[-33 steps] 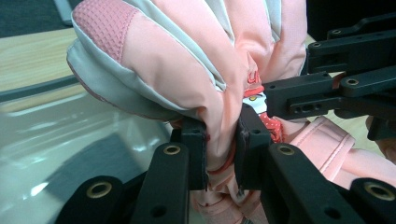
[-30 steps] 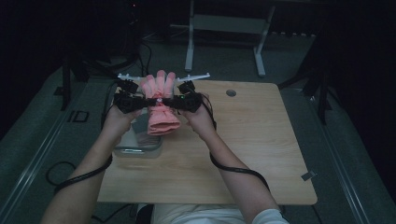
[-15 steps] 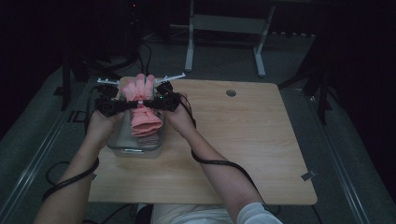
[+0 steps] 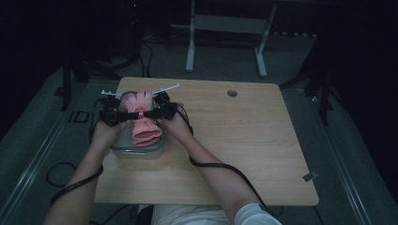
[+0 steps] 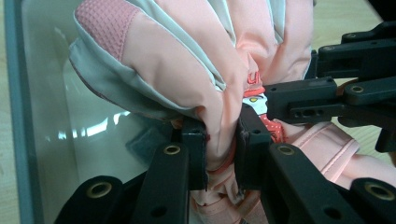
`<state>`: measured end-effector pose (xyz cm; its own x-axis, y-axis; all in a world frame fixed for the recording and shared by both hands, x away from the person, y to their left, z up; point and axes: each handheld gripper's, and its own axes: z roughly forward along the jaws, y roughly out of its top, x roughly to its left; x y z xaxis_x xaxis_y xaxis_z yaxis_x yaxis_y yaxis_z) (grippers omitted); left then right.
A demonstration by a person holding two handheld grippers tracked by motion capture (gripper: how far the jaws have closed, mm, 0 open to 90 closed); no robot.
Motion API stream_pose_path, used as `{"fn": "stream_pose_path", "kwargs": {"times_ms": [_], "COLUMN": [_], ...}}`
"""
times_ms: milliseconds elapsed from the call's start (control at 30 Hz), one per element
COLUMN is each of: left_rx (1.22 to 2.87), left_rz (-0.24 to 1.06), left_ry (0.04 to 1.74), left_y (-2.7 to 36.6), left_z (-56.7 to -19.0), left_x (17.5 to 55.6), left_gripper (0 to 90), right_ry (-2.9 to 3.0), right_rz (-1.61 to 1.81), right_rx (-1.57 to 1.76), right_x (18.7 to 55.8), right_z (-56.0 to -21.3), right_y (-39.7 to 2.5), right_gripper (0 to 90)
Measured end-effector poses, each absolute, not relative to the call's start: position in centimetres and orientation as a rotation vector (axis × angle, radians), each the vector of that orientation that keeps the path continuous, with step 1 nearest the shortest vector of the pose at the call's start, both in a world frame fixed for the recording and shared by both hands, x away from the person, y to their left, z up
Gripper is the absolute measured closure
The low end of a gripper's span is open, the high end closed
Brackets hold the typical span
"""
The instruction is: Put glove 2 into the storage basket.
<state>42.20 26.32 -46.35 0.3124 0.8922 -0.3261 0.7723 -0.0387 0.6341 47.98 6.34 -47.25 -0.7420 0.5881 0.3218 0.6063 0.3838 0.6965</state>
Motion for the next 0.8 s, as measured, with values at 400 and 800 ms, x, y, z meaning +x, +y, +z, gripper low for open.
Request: {"fn": "stream_pose_path", "kwargs": {"times_ms": [400, 800], "left_rx": [1.855, 1.852], "left_rz": [0.187, 0.176], "left_ry": [1.568, 1.58], "left_y": [25.9, 25.4], "left_z": [-47.7, -47.9], "left_x": [43.0, 43.7], "left_gripper": [74.2, 69.2], "right_ry": [-2.627, -2.672], "right_rz": [-1.213, -1.278], "right_rx": [-1.148, -1.135], "right_x": [48.7, 49.1], "right_z": [-48.7, -47.3], "right_y": [6.9, 5.2], "right_gripper": [60.1, 38.2]}}
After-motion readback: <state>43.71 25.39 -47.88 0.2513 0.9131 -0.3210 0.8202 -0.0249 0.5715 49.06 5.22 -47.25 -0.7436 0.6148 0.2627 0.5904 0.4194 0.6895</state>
